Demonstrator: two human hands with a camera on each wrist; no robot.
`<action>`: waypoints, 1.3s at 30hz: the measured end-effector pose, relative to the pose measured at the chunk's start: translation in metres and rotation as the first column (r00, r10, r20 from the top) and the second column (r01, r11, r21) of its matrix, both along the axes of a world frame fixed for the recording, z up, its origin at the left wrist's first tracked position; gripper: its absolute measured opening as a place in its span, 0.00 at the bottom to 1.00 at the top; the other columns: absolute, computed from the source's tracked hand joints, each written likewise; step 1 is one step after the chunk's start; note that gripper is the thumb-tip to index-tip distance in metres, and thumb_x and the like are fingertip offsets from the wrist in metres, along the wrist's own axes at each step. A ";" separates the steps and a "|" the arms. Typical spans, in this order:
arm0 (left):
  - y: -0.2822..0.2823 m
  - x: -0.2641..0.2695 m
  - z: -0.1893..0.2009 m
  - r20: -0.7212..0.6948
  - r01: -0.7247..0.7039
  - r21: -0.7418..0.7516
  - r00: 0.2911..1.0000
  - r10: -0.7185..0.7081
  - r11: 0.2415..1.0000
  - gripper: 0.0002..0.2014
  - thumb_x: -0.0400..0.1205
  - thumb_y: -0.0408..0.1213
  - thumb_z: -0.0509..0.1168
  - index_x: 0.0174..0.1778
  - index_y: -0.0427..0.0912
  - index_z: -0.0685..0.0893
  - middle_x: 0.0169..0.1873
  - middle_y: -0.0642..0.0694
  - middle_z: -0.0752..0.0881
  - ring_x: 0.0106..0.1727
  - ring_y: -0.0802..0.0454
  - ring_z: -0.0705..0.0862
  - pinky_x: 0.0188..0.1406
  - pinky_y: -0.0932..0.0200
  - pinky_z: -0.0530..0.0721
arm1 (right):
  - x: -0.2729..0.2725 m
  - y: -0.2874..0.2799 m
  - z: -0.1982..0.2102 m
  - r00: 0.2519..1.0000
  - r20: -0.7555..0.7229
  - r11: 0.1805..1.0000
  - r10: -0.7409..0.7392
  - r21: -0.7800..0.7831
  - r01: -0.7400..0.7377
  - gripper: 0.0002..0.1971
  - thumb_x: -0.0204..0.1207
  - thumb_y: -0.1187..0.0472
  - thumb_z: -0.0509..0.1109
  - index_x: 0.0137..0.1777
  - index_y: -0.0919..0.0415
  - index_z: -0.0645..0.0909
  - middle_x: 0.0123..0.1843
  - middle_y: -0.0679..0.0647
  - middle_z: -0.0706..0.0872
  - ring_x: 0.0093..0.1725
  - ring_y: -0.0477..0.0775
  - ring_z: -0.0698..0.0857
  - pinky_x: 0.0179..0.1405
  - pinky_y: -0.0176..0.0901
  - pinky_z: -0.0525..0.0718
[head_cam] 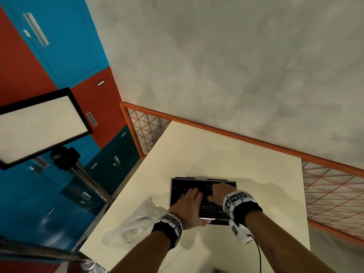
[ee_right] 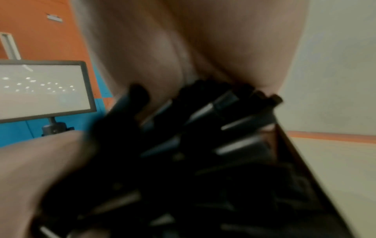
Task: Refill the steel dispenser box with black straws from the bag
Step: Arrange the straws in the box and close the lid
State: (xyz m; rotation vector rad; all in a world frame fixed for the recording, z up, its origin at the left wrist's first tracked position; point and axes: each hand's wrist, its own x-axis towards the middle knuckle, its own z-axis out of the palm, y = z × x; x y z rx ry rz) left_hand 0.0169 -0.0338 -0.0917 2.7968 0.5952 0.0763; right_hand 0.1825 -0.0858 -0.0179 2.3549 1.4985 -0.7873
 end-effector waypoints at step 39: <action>0.023 0.018 0.015 -0.088 -0.073 -0.080 0.994 0.066 0.994 0.49 0.69 0.80 0.61 0.80 0.53 0.66 0.74 0.51 0.75 0.73 0.47 0.74 0.75 0.41 0.71 | 0.037 -0.051 0.008 0.733 -0.648 0.554 -0.207 0.540 0.634 0.05 0.80 0.51 0.70 0.51 0.47 0.87 0.49 0.39 0.89 0.48 0.32 0.84 0.46 0.22 0.77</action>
